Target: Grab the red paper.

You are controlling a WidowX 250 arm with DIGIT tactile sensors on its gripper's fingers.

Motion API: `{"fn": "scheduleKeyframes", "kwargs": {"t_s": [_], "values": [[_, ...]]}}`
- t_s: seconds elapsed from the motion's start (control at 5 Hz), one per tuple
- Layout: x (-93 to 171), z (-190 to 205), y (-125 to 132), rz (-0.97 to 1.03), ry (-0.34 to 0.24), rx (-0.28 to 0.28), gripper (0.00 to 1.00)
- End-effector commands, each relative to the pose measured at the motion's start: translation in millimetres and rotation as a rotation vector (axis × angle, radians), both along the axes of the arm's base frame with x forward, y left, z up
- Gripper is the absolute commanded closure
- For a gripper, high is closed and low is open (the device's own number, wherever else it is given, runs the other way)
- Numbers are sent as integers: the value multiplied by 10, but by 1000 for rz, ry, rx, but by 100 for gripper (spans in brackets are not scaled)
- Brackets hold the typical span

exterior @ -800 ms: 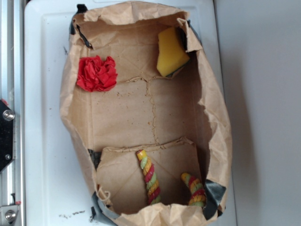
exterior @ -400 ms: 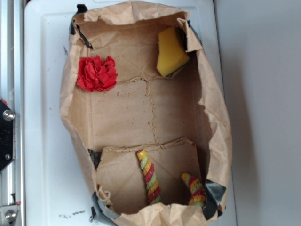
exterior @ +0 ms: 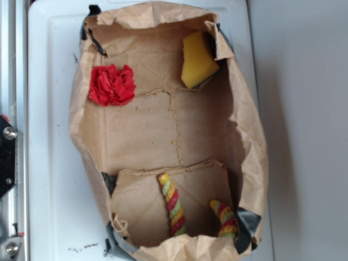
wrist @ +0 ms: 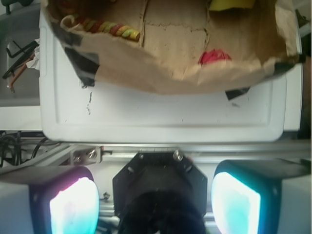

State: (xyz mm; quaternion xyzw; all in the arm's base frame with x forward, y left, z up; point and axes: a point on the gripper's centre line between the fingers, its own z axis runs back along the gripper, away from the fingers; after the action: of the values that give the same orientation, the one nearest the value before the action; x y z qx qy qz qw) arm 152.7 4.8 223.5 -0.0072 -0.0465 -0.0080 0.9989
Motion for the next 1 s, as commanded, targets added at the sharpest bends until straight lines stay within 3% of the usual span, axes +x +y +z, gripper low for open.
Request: {"fn": "scheduleKeyframes", "kwargs": {"t_s": [0.0, 0.4, 0.8], "values": [[473, 32, 395, 18, -46, -22, 0], [817, -268, 619, -43, -36, -19, 0], [872, -606, 693, -116, -48, 21, 0]]}}
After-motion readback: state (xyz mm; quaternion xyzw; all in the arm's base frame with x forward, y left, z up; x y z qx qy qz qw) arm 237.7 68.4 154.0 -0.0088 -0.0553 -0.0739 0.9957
